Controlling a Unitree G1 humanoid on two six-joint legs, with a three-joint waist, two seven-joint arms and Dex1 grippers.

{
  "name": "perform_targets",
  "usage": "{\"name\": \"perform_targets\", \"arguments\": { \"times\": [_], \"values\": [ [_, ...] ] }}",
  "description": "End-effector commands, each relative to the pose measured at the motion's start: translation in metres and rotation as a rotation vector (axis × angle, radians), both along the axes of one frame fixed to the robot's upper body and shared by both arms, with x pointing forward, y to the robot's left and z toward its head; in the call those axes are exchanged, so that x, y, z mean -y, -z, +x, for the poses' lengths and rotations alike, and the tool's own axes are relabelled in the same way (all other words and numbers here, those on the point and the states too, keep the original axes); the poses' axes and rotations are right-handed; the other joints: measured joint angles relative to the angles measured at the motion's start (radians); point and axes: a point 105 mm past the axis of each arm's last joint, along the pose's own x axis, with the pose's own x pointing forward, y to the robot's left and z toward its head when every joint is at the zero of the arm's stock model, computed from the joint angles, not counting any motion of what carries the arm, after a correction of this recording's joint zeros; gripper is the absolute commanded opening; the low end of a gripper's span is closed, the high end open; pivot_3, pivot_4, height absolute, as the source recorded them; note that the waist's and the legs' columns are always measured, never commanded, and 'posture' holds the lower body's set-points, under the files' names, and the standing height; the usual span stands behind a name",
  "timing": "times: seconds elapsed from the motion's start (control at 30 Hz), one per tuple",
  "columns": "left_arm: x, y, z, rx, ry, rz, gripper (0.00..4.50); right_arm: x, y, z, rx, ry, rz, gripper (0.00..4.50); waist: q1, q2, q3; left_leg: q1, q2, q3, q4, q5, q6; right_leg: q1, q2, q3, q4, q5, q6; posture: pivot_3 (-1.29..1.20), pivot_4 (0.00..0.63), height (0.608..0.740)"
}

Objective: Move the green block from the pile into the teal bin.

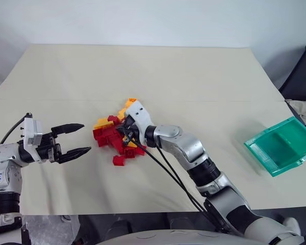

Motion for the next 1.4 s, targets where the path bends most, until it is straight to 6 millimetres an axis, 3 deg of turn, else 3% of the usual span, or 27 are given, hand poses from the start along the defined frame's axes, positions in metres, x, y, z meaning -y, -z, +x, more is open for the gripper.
{"name": "perform_targets", "arguments": {
  "times": [0.03,0.13,0.33,0.67,0.73,0.8,0.9,1.03,1.17,1.4],
  "values": [
    [0.002,-0.012,0.001,0.061,0.006,-0.011,4.5,0.018,-0.009,0.024,0.073,0.119,0.024,0.07,-0.001,0.0,0.0,0.0,0.0,0.0,0.0,0.0,0.0,0.0,0.0,0.0,0.0,0.0,0.0,0.0,0.15,0.74],
    [0.003,-0.013,0.003,0.071,0.002,-0.015,4.5,0.041,-0.016,0.039,0.086,0.22,0.06,0.07,-0.002,0.0,0.0,0.0,0.0,0.0,0.0,0.0,0.0,0.0,-0.002,-0.002,0.0,0.0,0.0,0.0,0.15,0.74],
    [0.007,-0.01,0.005,0.076,0.007,-0.024,4.5,0.066,-0.029,0.036,0.112,0.263,0.101,0.07,-0.011,0.0,0.0,0.0,0.0,0.0,-0.001,0.0,0.0,0.0,-0.003,-0.002,0.0,0.0,0.0,0.0,0.15,0.74],
    [0.012,-0.008,0.008,0.076,0.025,-0.035,4.5,0.125,-0.041,-0.022,0.148,0.036,-0.001,0.07,-0.011,0.001,0.0,0.0,-0.001,0.0,-0.002,0.0,0.0,0.0,-0.003,-0.002,-0.001,0.0,0.0,0.0,0.15,0.74],
    [0.012,-0.008,0.008,0.076,0.027,-0.034,4.5,0.133,-0.039,-0.035,0.123,-0.03,-0.041,0.44,-0.009,0.001,0.001,0.0,0.0,0.001,-0.002,0.0,0.0,0.0,-0.001,-0.002,-0.001,0.0,0.0,0.0,0.15,0.74],
    [0.013,-0.007,0.007,0.075,0.041,-0.033,4.5,0.153,-0.038,-0.046,0.088,-0.068,-0.079,0.92,-0.006,0.001,0.001,0.001,0.0,0.001,-0.002,0.0,0.0,0.0,0.0,-0.002,-0.001,0.0,0.0,0.0,0.15,0.74],
    [0.013,-0.005,0.005,0.067,0.06,-0.019,4.5,0.187,-0.034,-0.059,0.045,-0.1,-0.165,1.91,0.01,0.002,0.001,0.001,0.0,0.001,-0.002,-0.001,0.001,0.0,0.0,-0.002,-0.003,0.0,0.0,0.0,0.15,0.74],
    [0.011,-0.005,0.004,0.07,0.055,-0.02,4.5,0.203,-0.036,-0.062,0.051,-0.083,-0.22,3.22,0.01,0.002,0.001,0.001,-0.001,0.003,-0.001,-0.001,0.002,0.001,0.0,0.001,-0.006,0.0,0.001,0.0,0.15,0.74],
    [0.01,-0.005,0.002,0.072,0.051,-0.019,4.5,0.204,-0.038,-0.067,0.046,-0.113,-0.257,4.48,0.011,0.003,0.002,0.002,0.0,0.004,0.0,-0.001,0.002,0.001,0.001,0.001,-0.005,0.0,0.001,0.0,0.15,0.74],
    [0.01,-0.006,0.001,0.087,0.043,-0.022,4.5,0.152,-0.051,-0.039,0.086,-0.115,-0.231,4.48,0.008,0.003,0.002,0.003,0.0,0.004,0.002,-0.001,0.002,0.0,0.001,0.003,-0.002,0.001,0.001,0.0,0.15,0.74]
  ]
}}
